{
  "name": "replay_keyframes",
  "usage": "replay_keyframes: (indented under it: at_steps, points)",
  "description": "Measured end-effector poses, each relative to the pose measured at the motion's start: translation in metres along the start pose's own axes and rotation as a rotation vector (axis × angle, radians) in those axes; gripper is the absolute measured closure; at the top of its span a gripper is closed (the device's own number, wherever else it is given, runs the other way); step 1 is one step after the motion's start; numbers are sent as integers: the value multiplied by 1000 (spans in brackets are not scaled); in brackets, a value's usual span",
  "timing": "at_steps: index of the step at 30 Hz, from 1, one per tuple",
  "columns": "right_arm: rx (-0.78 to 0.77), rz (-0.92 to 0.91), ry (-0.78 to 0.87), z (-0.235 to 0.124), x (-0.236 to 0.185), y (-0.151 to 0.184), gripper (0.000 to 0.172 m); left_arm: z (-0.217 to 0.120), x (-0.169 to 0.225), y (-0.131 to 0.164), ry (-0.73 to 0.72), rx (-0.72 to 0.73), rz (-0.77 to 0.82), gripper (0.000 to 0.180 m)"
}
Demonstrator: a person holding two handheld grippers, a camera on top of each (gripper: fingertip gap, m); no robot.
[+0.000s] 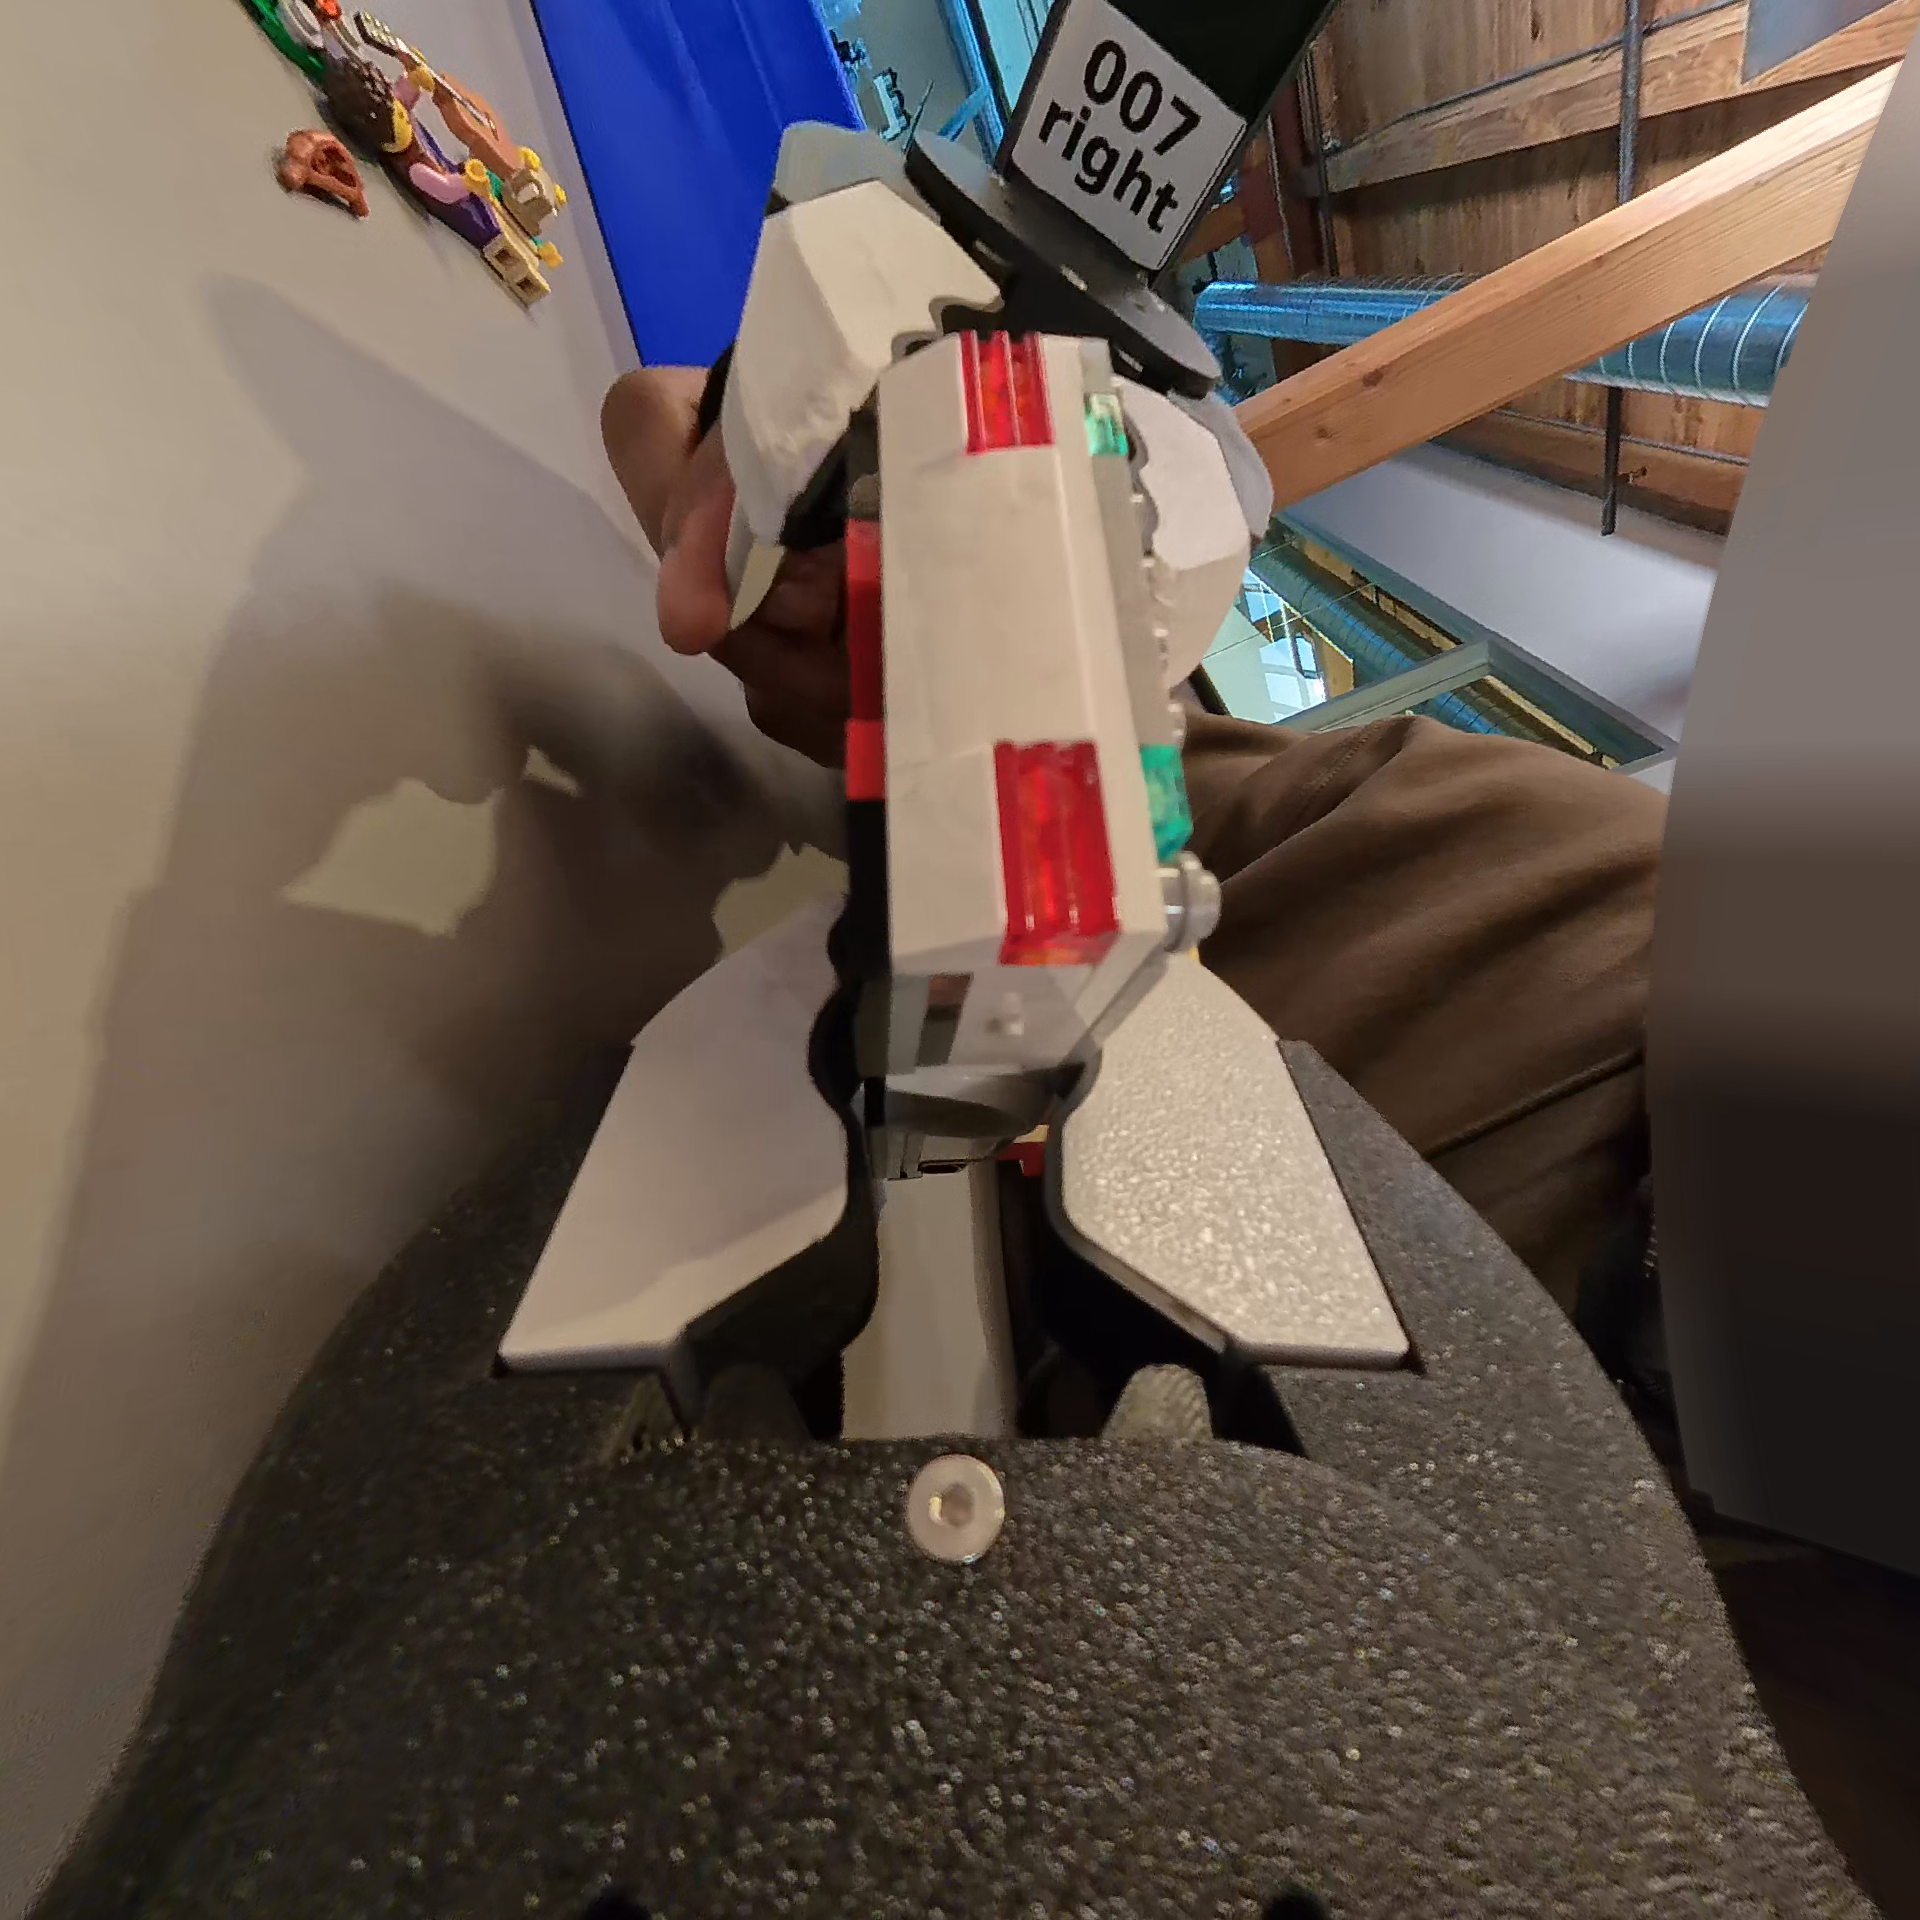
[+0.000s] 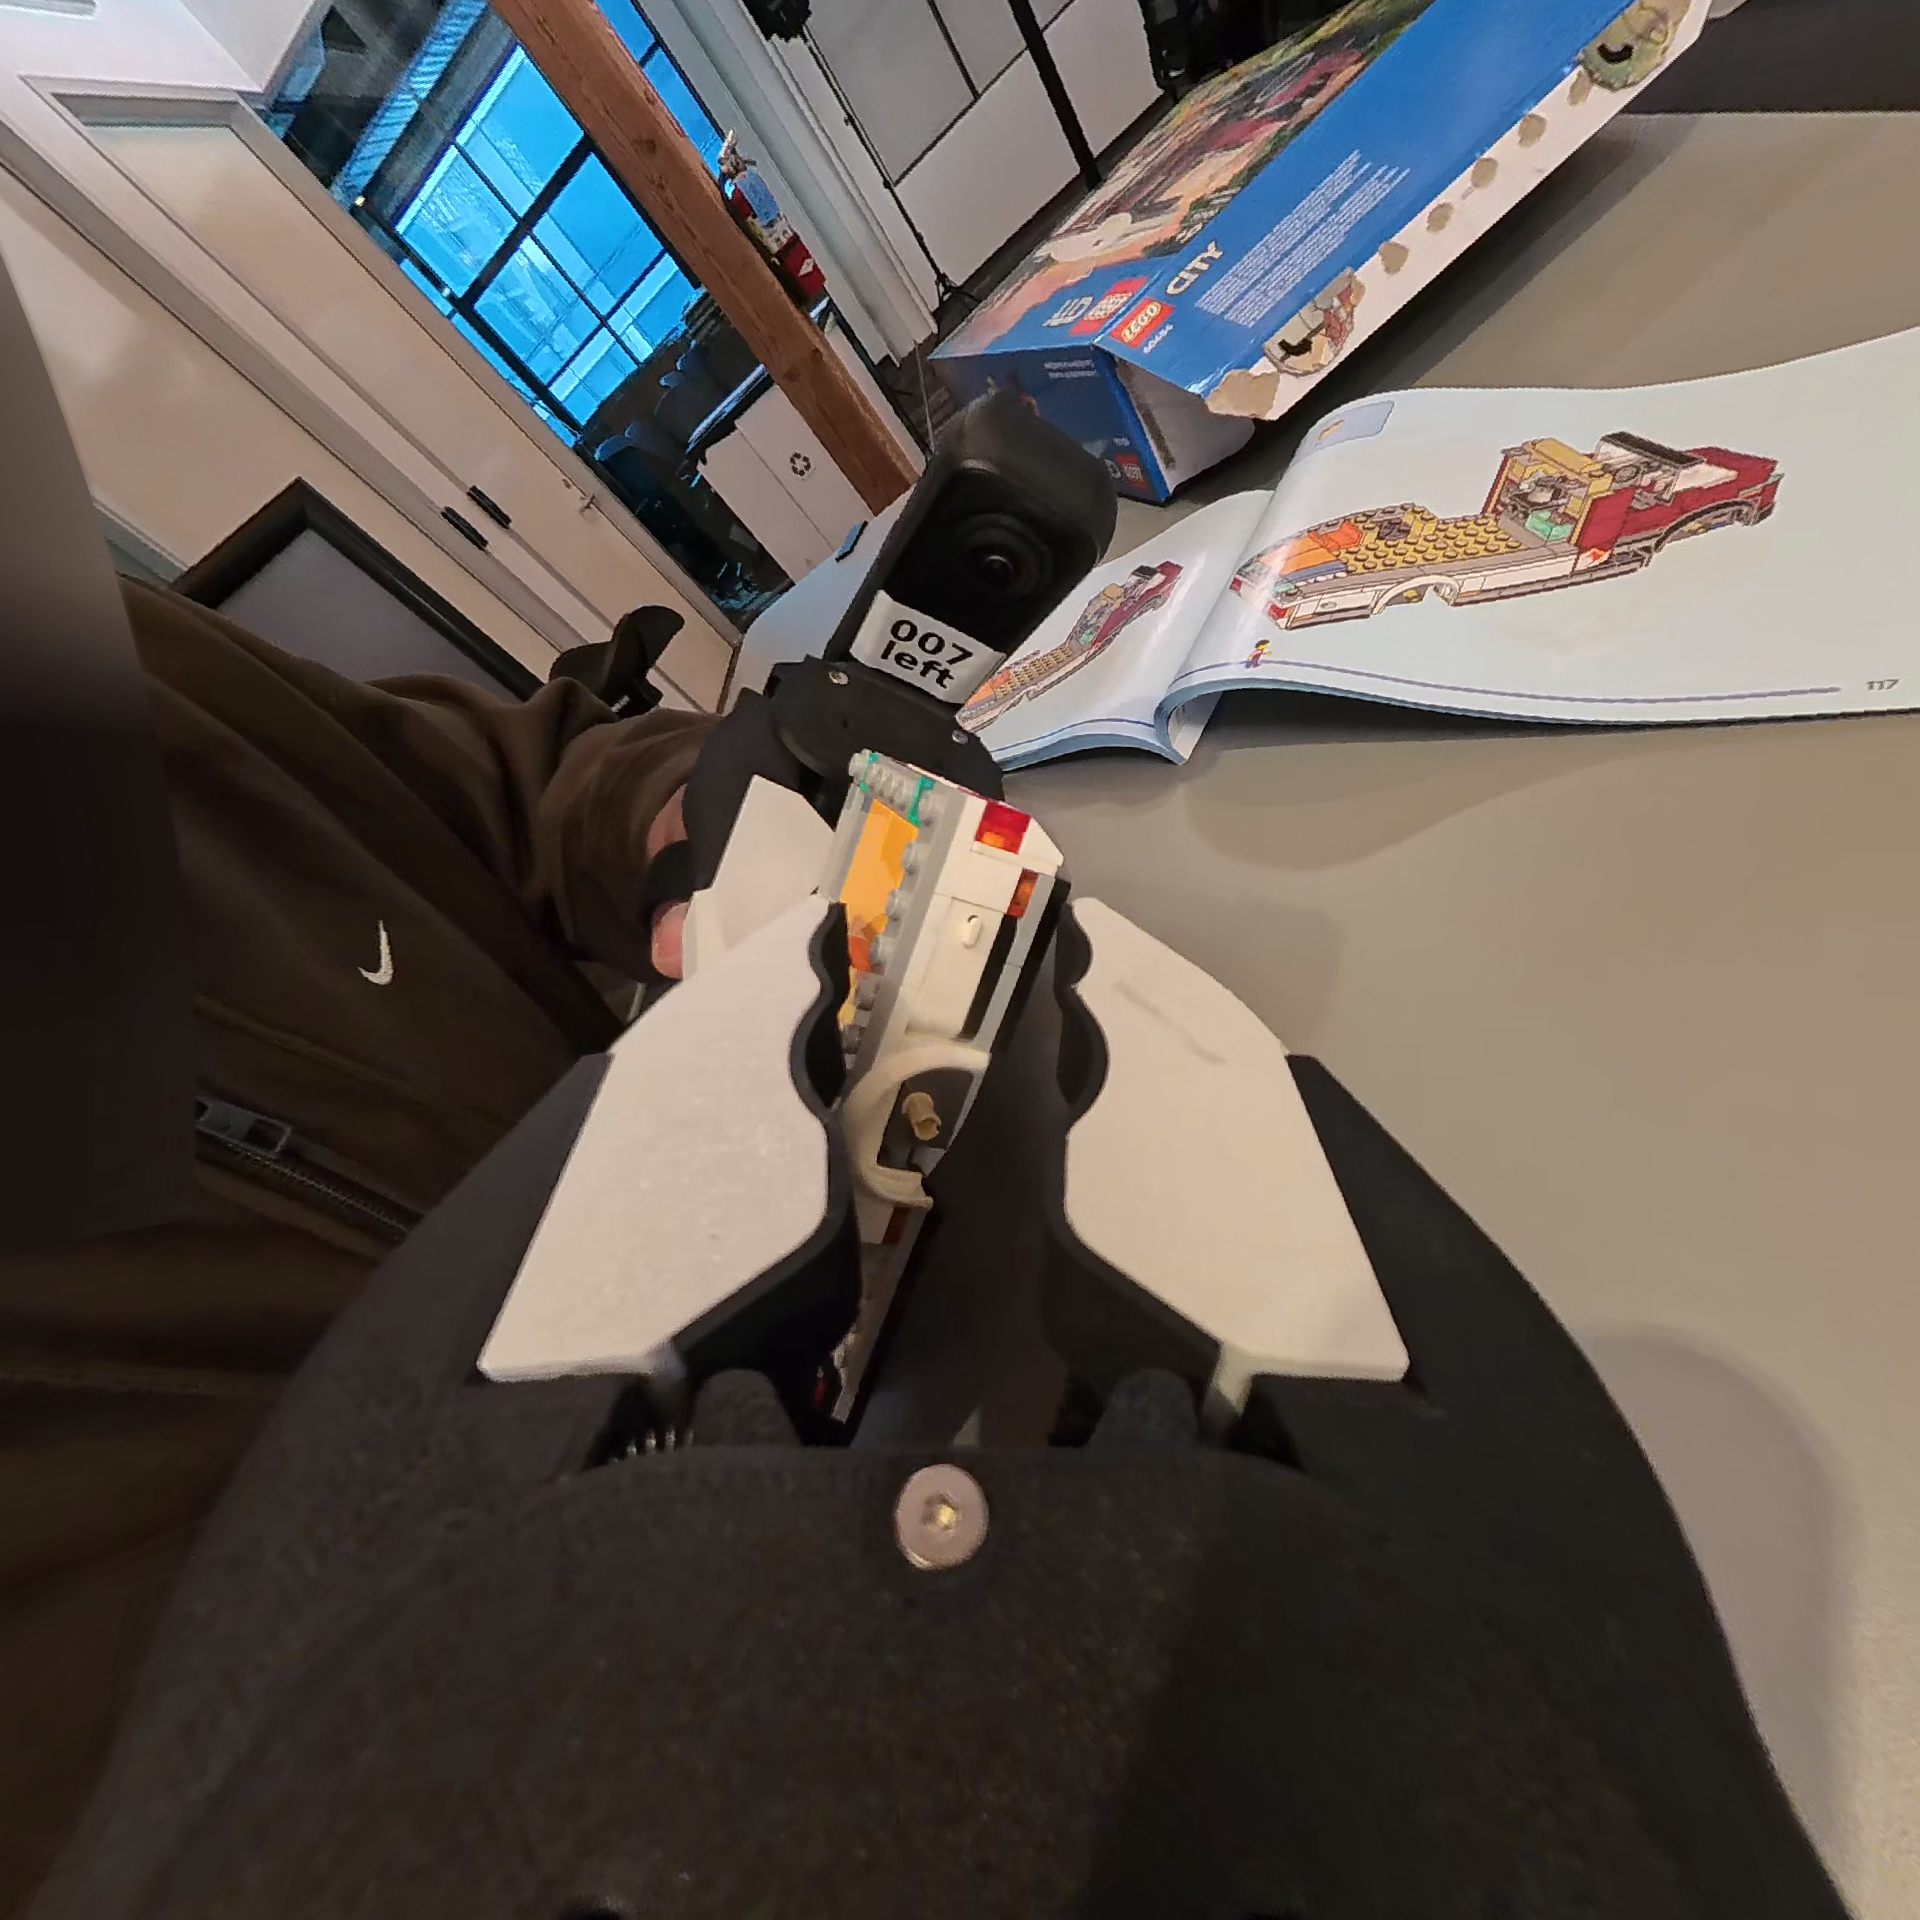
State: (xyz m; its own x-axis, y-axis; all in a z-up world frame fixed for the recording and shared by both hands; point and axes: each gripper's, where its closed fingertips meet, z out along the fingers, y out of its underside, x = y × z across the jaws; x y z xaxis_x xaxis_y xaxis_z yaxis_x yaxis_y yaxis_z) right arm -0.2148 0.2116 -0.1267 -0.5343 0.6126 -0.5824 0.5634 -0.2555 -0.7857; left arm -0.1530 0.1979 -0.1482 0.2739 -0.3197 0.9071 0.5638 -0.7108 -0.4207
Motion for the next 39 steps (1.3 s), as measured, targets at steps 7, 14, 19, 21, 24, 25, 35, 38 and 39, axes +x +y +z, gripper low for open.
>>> replay_keyframes:
  at_steps: [7,14,19,21,24,25,35,38,39]
  points:
    - [-7,7,7,1,-1,1,127,-2,-1,-2,2,17,-15,148]
    - [-6,11,-11,1,0,3,132,0,0,0,-2,5,-6,148]
    - [-7,16,-11,1,0,4,133,0,-1,0,-2,3,-10,148]
    - [-6,25,-20,2,0,4,133,0,-1,0,-2,2,-10,148]
    - [2,43,-33,2,0,4,134,0,0,0,2,2,-12,148]
    - [2,48,-36,2,1,4,134,0,0,0,1,2,-12,148]
    - [32,66,6,3,6,1,131,-4,-4,-7,-4,48,-41,148]
    - [67,83,13,-3,8,-7,119,-6,-4,-10,8,71,-54,148]
    - [78,81,16,-6,9,-10,118,-7,-4,-11,13,82,-59,148]
